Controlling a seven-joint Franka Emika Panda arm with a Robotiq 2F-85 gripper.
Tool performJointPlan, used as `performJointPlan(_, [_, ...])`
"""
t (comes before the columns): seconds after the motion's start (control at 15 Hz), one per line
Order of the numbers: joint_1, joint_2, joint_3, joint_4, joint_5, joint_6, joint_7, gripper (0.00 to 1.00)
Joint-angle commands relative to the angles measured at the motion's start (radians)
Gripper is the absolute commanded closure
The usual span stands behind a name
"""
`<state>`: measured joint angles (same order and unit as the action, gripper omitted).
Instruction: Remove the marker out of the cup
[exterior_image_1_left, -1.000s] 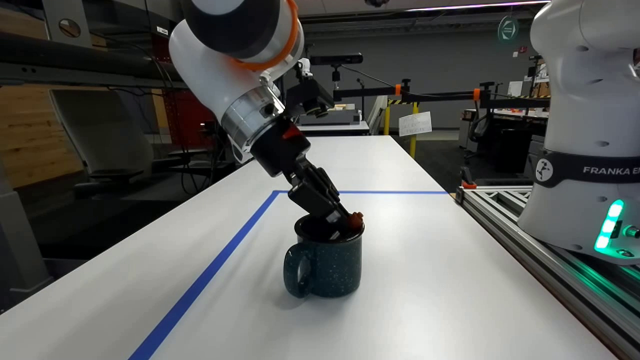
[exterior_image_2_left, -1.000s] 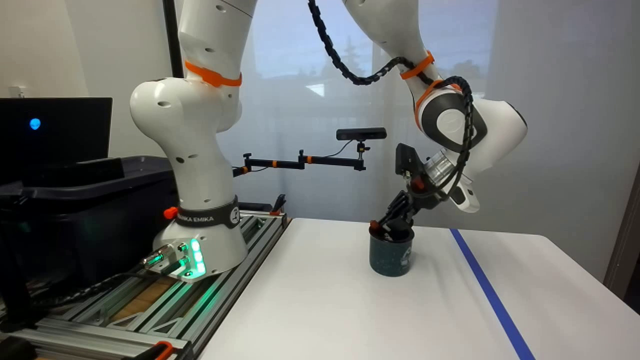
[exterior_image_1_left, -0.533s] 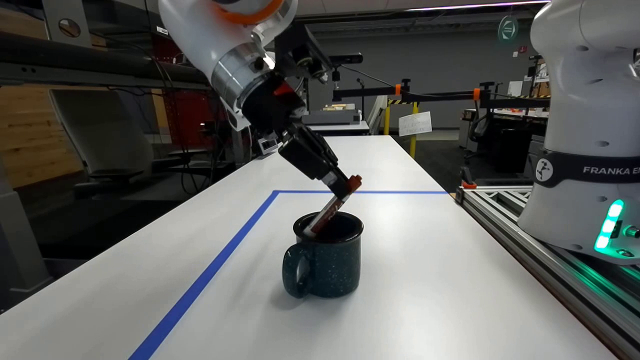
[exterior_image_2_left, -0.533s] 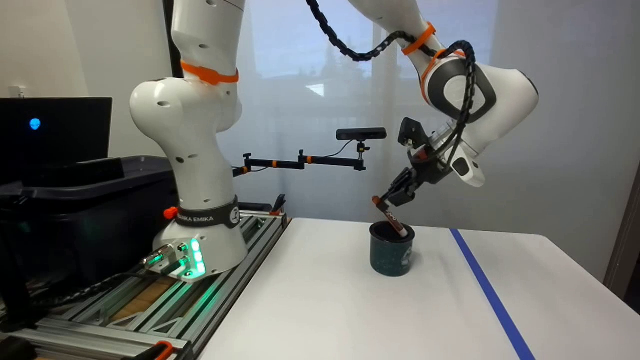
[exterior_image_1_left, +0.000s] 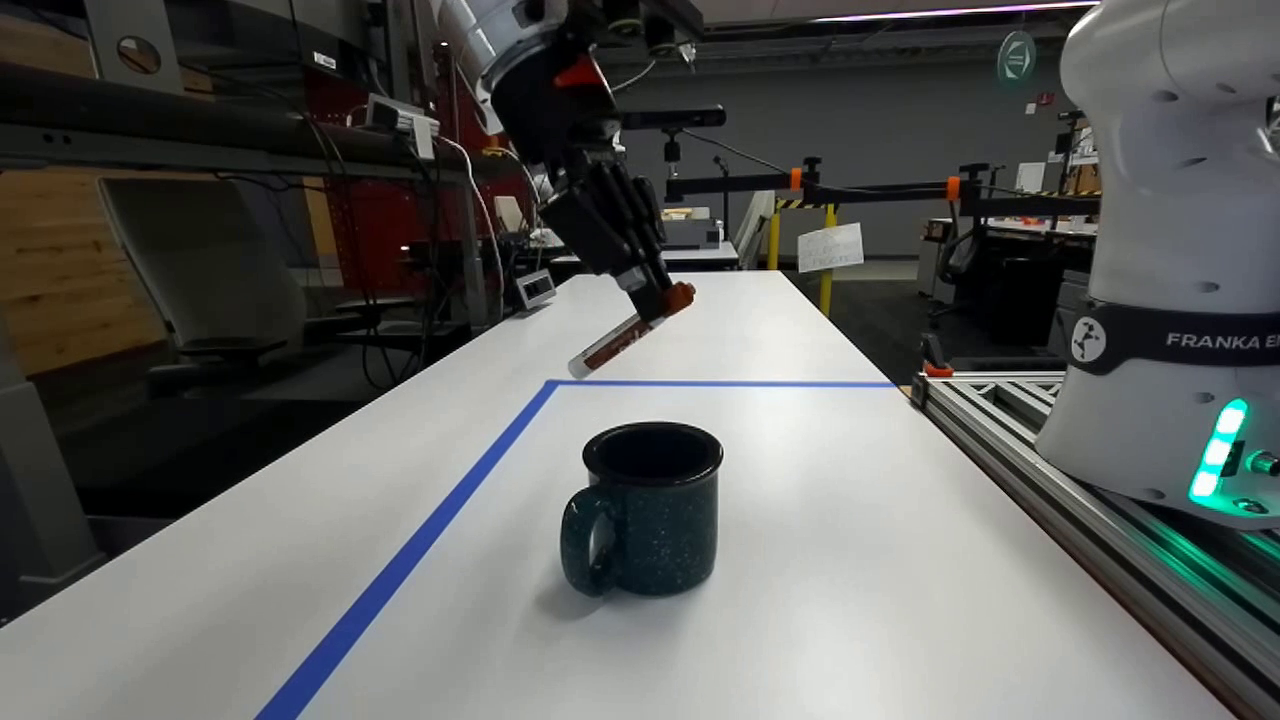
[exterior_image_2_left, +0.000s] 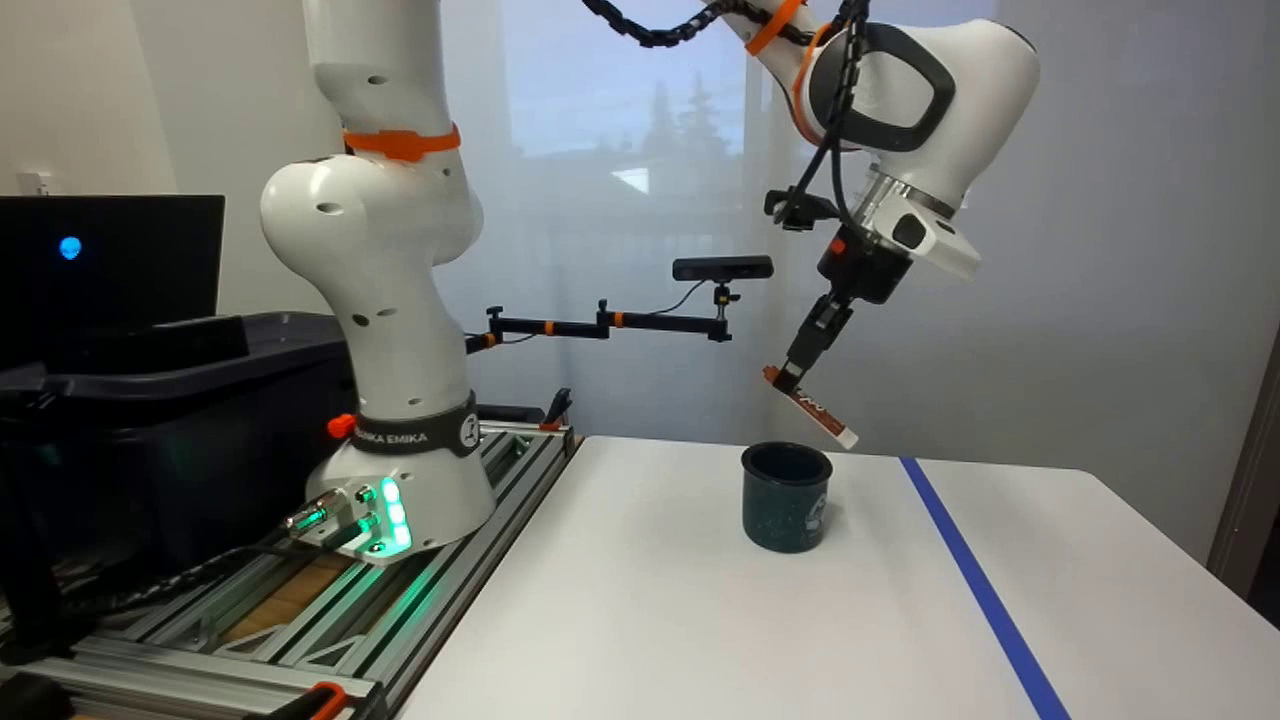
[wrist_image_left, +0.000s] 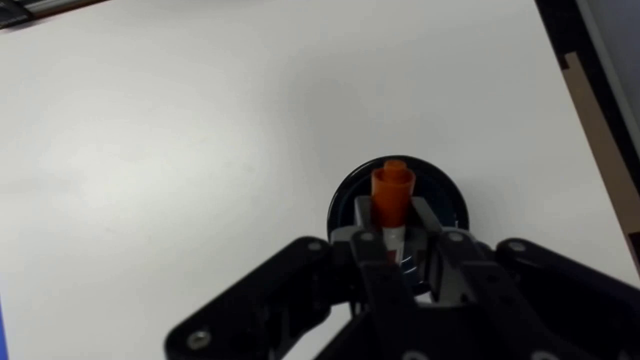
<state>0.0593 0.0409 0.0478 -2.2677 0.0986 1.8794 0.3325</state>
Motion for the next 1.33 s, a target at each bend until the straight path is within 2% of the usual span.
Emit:
performJointPlan(0.0, [-0.006, -0.075, -0.008, -0.156, -0.091, 0.212, 0.124, 0.95])
performJointPlan(0.33, [-0.044, -0.059, -0.048, -0.298, -0.214, 0.536, 0.307, 0.95])
performJointPlan(0.6, [-0.073, -0.036, -0.086, -0.392, -0.361, 0.757, 0.538, 0.95])
performJointPlan(0.8, [-0.092, -0.002, -0.126, -0.418, -0.505, 0.859, 0.754, 0.95])
performJointPlan(1.0, [-0.087, 0.046, -0.165, -0.401, -0.602, 0.9, 0.966, 0.95])
performJointPlan(1.07, [-0.073, 0.072, -0.163, -0.4, -0.594, 0.909, 1.012, 0.95])
performJointPlan(1.27, [-0.055, 0.135, -0.151, -0.393, -0.483, 0.939, 1.021, 0.95])
